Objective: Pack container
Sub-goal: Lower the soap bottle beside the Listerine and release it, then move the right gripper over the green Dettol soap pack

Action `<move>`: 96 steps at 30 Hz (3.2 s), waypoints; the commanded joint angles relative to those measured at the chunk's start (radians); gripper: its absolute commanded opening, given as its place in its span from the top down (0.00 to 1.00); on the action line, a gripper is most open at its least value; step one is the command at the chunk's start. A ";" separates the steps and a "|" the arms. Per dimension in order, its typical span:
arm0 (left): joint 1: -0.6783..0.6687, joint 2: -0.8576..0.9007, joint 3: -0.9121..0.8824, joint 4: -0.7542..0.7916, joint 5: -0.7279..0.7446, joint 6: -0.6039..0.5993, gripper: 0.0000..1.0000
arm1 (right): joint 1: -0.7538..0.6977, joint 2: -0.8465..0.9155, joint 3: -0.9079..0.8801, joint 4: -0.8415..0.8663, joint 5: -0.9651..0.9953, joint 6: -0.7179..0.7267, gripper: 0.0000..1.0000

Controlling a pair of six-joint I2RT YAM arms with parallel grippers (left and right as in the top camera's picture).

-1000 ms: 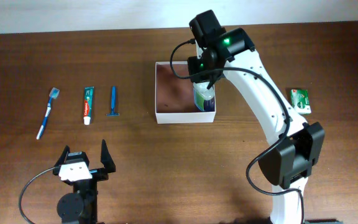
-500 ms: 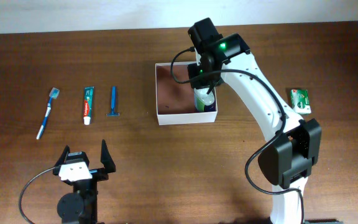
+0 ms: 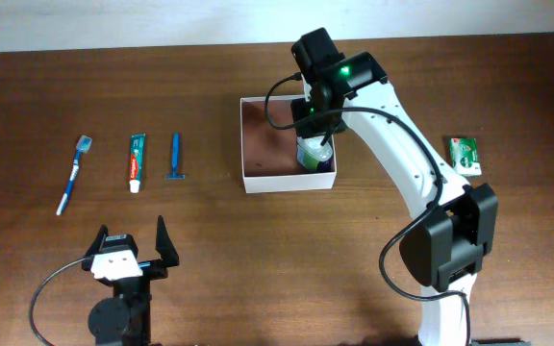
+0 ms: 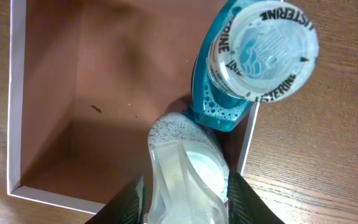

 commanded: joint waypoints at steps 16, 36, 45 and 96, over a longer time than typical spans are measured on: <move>0.000 -0.007 -0.008 0.001 -0.007 -0.010 0.00 | -0.117 -0.048 0.089 -0.031 0.000 -0.019 0.50; 0.000 -0.007 -0.008 0.001 -0.006 -0.010 0.01 | -0.224 -0.073 0.477 -0.321 0.249 -0.032 0.21; 0.000 -0.007 -0.008 0.001 -0.006 -0.010 0.01 | -0.531 -0.067 0.467 -0.489 0.216 -0.033 0.08; 0.000 -0.007 -0.008 0.001 -0.006 -0.010 0.01 | -0.796 -0.032 -0.505 0.313 -0.064 -0.615 0.02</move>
